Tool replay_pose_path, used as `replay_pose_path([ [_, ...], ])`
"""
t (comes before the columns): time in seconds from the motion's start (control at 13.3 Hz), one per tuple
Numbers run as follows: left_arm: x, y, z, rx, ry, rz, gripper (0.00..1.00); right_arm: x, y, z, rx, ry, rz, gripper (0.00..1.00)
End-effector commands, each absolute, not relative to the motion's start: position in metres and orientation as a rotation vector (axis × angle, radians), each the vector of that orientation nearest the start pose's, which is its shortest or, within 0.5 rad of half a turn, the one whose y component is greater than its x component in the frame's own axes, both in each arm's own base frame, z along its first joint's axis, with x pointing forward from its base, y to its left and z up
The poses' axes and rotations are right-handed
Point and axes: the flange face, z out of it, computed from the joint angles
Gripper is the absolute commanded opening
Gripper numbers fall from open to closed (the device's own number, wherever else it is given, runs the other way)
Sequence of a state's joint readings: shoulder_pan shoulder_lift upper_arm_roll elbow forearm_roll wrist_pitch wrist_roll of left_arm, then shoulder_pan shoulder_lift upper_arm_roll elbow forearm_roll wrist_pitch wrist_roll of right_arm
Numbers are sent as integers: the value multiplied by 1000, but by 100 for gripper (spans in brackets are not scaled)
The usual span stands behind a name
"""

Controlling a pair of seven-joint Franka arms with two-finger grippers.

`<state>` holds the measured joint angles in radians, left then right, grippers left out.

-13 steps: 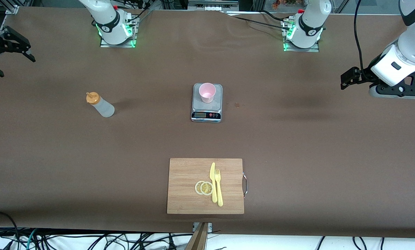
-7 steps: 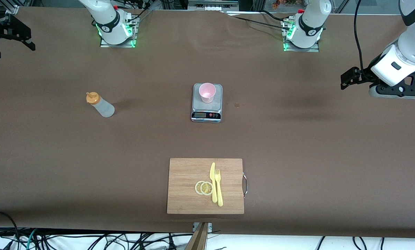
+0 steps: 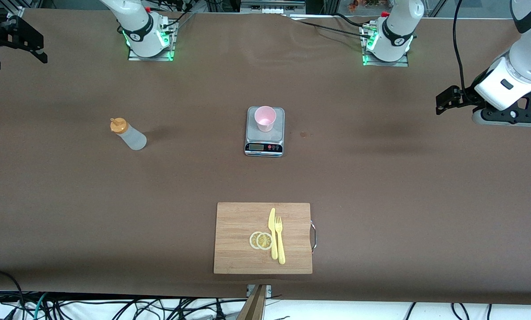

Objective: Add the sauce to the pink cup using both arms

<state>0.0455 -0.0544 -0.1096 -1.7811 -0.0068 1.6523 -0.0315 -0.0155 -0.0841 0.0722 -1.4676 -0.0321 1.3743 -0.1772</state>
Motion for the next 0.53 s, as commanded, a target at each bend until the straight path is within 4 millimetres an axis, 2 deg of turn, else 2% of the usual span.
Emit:
replay_pose_path([
  [0.0,539,-35,567,-3118,80,121,100,512,30,704,-3144,-404,-9,99],
  [0.45,539,-35,567,-3118,78,119,100,514,21,705,-3118,-367,-27,99],
])
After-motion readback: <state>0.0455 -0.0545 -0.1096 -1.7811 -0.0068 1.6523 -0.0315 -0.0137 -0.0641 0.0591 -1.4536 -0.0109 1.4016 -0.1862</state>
